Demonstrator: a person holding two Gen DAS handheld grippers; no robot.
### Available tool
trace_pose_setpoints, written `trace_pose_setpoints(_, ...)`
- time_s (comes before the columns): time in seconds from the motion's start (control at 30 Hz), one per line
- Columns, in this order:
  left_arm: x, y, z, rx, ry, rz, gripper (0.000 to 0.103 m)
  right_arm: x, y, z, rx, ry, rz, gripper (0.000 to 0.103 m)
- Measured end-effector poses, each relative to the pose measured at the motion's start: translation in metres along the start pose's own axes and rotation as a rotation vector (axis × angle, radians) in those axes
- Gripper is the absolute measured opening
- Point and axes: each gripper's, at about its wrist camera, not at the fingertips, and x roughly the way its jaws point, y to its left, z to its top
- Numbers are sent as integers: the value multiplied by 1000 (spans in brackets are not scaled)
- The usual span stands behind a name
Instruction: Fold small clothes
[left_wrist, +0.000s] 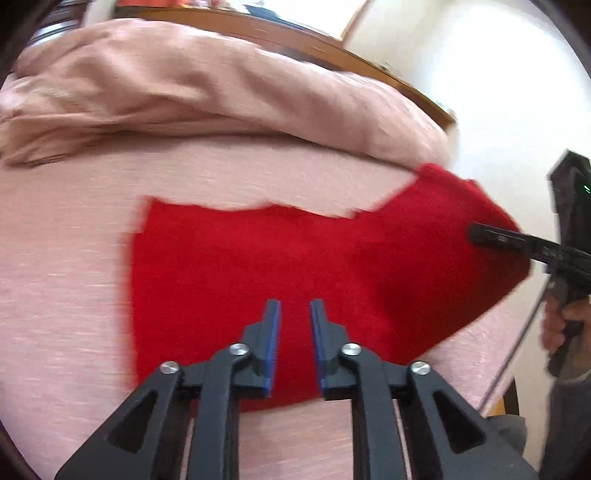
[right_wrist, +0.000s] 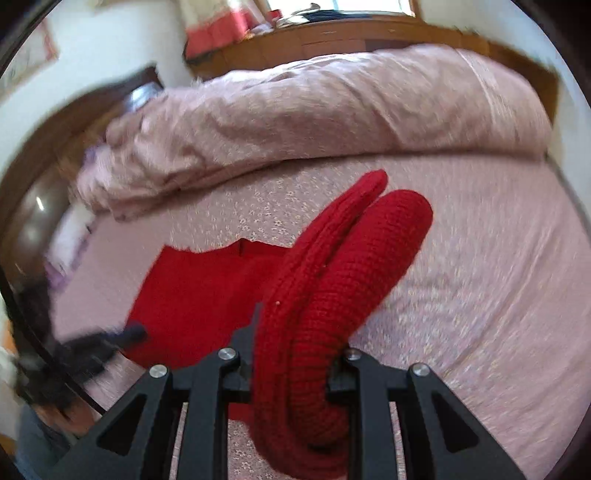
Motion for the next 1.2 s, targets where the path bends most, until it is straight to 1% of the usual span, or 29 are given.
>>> trace_pose_setpoints(0.07, -12, 36, -5, -64, -32, 24, 12, 2, 31, 11, -75, 29, -81, 23)
trace_pose_setpoints(0.1, -19, 62, -10, -140, -61, 18, 12, 4, 49, 17, -112, 43, -119, 23)
trace_pose_setpoints(0.13, -21, 77, -13, -194, -67, 3, 12, 6, 64, 21, -140, 53, -148, 23)
trace_pose_setpoints(0.2, -23, 96, -13, -247, -57, -7, 12, 15, 100, 28, -205, 75, -211, 23)
trace_pose_setpoints(0.27, -26, 105, -9, -242, -85, 47, 12, 25, 129, 32, -236, 87, -254, 23)
trace_pose_setpoints(0.33, -29, 107, -4, -231, -92, 110, 12, 38, 163, 34, -276, 97, -291, 22)
trace_pose_setpoints(0.37, -31, 107, 0, -214, -92, 128, 12, 47, 179, 33, -305, 95, -306, 22)
trace_pose_setpoints(0.43, -33, 109, -1, -185, -94, 127, 12, 67, 211, 26, -340, 69, -319, 22)
trace_pose_setpoints(0.5, -28, 111, 0, -201, -82, 112, 12, 96, 238, 15, -303, 55, -275, 22)
trace_pose_setpoints(0.53, -24, 115, 0, -216, -68, 105, 12, 112, 249, 7, -271, 50, -223, 22)
trace_pose_setpoints(0.6, -19, 123, -5, -250, -40, 97, 12, 136, 259, -7, -242, 54, -168, 21)
trace_pose_setpoints(0.67, -15, 130, -8, -286, -14, 110, 12, 151, 260, -18, -175, 55, -138, 21)
trace_pose_setpoints(0.77, -14, 135, -8, -323, -12, 79, 12, 152, 252, -20, -87, 14, -95, 21)
trace_pose_setpoints(0.83, -17, 137, -7, -337, -22, 52, 12, 142, 245, -20, -29, -48, -48, 21)
trace_pose_setpoints(0.87, -18, 137, -7, -335, -26, 49, 12, 139, 243, -21, -14, -69, -30, 21)
trace_pose_setpoints(0.93, -18, 135, -7, -328, -29, 62, 12, 131, 239, -22, 30, -124, 36, 21)
trace_pose_setpoints(1.0, -18, 135, -9, -327, -24, 73, 12, 130, 237, -24, 50, -144, 84, 21)
trace_pose_setpoints(1.07, -17, 135, -9, -332, -18, 78, 12, 138, 242, -27, 36, -130, 107, 21)
trace_pose_setpoints(1.17, -14, 136, -9, -332, -11, 92, 12, 160, 249, -35, -10, -47, 107, 25)
trace_pose_setpoints(1.2, -14, 136, -9, -330, -9, 94, 12, 162, 250, -37, -19, -42, 115, 30)
